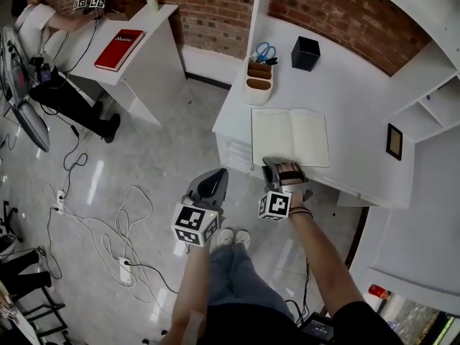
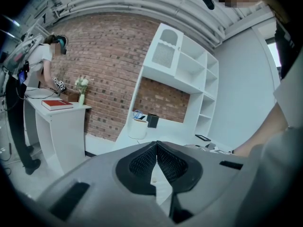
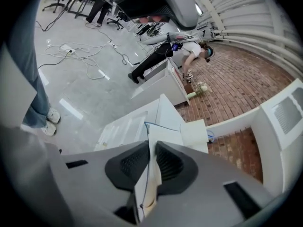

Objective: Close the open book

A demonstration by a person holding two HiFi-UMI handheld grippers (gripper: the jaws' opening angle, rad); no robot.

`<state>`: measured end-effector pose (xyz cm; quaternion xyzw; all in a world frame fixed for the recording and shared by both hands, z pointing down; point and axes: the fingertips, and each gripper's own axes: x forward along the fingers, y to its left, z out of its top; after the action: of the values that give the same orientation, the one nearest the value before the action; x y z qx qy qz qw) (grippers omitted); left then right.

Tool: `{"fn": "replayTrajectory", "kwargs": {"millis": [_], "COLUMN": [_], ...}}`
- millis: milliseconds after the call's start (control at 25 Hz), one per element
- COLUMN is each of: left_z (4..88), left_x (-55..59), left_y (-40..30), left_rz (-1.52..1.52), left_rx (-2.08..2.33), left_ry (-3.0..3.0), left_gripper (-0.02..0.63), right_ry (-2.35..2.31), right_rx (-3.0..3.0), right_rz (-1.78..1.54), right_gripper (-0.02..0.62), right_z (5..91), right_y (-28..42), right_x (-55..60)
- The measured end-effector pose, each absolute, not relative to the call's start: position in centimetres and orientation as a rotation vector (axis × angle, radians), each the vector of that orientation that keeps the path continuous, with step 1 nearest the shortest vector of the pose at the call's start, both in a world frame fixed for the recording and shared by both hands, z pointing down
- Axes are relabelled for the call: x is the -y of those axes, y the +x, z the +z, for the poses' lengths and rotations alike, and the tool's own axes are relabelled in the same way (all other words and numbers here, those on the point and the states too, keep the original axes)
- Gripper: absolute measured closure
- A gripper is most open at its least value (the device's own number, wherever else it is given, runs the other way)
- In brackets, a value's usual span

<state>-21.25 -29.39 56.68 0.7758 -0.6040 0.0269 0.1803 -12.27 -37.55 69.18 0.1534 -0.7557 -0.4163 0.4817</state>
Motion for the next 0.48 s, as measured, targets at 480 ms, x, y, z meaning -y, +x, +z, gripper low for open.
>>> {"fn": "replayTrajectory", "kwargs": {"millis": [480], "left_z": [55.6], "left_x": [30.3], "left_y": [-19.5], "left_rz": [0.058], "left_rx": [1.671], "left_ry": [2.232], "left_gripper": [0.598], "right_ry": [0.698], "right_rx": [2.099], "right_rz": [-0.805], "right_gripper": [0.572], "right_z": [62.5], "right_y": [-9.9], "right_x": [38.2]}}
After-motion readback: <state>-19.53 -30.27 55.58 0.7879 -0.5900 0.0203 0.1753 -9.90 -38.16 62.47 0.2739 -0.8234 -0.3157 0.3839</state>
